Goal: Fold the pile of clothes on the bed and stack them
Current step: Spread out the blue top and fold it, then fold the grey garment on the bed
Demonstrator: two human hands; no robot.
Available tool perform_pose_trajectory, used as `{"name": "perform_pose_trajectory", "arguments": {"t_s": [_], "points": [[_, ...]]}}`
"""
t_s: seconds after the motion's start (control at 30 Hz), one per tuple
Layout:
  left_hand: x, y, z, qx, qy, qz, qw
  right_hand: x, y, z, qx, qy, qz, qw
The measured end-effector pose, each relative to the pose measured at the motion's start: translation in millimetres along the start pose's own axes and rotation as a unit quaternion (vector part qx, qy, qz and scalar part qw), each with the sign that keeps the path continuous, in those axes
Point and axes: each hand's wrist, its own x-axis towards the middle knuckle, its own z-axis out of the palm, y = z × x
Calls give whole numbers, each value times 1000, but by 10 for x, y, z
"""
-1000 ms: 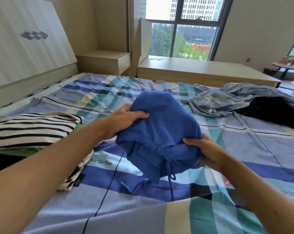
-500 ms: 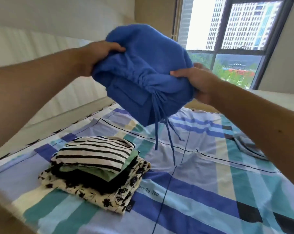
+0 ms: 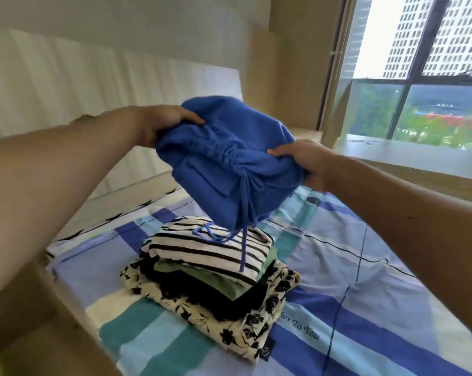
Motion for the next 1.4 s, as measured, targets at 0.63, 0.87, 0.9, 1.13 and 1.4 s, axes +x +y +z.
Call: {"name": "perform_pose_trajectory", "arguments": {"t_s": [0.63,0.87,0.9,1.13,1.4], "points": [[818,-1306,953,337,-97,117,929,197,1341,909,-360,-63,-41,930],[493,-2339,1088,317,-45,157,934,-184,2026,1079,-419,-84,-86,900],[438,-2416,1102,323,-28,165,932,-209,2103,1102,-421,-74,-103,898],[345,-2615,1294,360,13,184,915,-247,2466,949,-392,-34,-79,916],[252,-2249,1114,376,-72,109,917,-302,2153,890,-412,-95,-27,906]]}}
